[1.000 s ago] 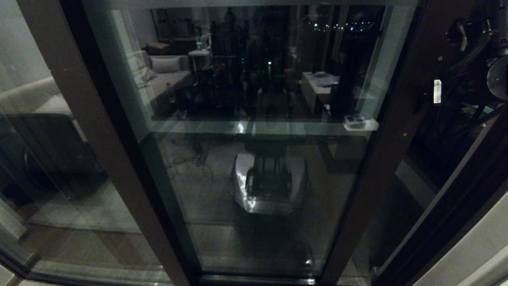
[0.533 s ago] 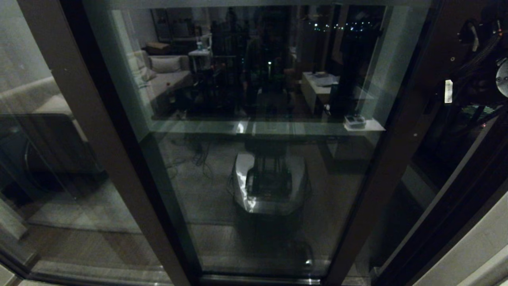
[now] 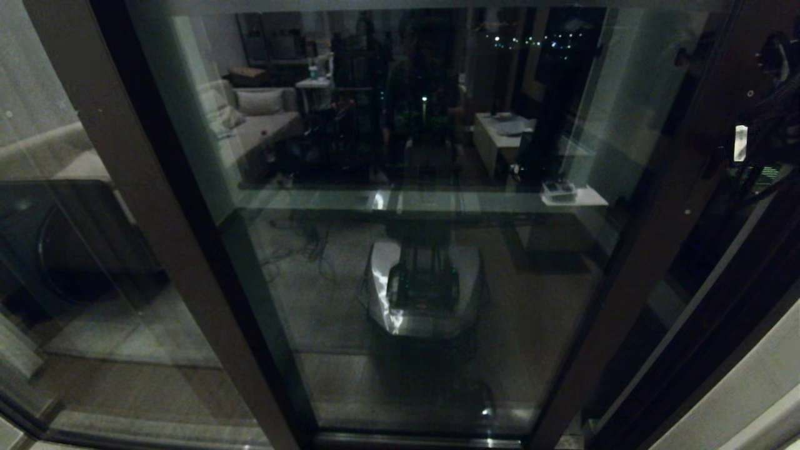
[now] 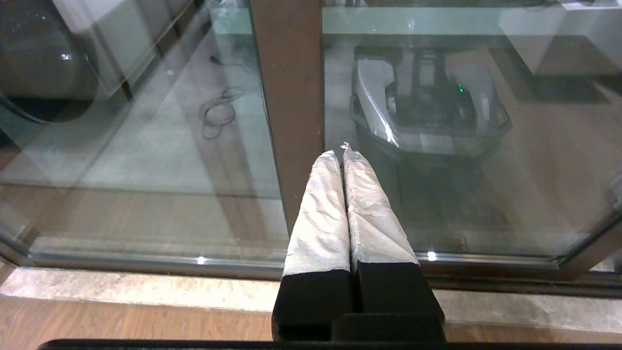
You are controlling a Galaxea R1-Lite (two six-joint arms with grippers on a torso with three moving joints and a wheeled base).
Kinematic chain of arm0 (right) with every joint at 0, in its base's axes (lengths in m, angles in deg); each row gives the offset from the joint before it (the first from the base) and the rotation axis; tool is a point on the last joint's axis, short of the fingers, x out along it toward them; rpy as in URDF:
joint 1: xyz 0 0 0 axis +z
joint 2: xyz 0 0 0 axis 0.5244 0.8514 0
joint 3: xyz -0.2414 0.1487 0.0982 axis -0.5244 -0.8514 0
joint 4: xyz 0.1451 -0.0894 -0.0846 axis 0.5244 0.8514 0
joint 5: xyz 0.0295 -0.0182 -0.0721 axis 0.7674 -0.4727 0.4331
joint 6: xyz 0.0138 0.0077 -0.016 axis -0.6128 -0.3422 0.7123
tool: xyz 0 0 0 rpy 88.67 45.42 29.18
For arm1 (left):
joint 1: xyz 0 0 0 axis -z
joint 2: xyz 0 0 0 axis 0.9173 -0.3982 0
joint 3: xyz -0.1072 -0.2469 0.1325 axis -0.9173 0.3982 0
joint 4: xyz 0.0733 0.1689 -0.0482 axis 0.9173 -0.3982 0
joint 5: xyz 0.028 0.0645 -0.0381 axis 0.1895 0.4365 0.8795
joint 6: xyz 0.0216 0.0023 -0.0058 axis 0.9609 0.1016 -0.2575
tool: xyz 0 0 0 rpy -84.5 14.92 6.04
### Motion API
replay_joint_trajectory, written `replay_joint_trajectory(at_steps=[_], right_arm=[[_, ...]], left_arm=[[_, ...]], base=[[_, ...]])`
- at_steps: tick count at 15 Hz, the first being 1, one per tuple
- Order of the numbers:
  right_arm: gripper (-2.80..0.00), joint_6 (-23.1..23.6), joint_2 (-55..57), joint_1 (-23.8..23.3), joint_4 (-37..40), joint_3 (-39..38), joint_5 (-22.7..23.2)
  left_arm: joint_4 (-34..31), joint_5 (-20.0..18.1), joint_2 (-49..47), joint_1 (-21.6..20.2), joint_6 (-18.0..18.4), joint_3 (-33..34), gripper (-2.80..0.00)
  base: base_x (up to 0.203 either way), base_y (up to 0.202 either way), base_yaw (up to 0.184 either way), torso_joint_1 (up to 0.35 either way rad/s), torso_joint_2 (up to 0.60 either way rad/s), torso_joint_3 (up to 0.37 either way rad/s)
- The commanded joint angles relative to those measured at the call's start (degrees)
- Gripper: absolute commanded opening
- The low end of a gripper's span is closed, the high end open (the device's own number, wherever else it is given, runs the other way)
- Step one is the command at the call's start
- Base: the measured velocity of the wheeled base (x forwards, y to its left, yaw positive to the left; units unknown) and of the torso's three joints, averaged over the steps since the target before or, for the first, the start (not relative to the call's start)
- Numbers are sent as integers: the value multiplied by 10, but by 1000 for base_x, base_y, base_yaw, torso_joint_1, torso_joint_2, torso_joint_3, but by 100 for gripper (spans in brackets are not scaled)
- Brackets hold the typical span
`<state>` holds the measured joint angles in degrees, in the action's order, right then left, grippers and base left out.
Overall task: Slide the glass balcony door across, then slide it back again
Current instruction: Close the slid door
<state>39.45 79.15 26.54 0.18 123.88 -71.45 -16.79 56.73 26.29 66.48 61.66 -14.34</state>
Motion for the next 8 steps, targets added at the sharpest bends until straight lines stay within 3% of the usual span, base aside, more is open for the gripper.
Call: replay_joint_trajectory(at_steps=[1,8], right_arm=[[0,3,-1,-20,-5,-1,11],[0,4,-9,-71,-5,-6,50]], left_arm=[[0,0,0,0,0,0,-280],[0,0,0,0,0,0,-280]], base=[[0,0,0,0,0,0],[0,0,0,0,0,0]])
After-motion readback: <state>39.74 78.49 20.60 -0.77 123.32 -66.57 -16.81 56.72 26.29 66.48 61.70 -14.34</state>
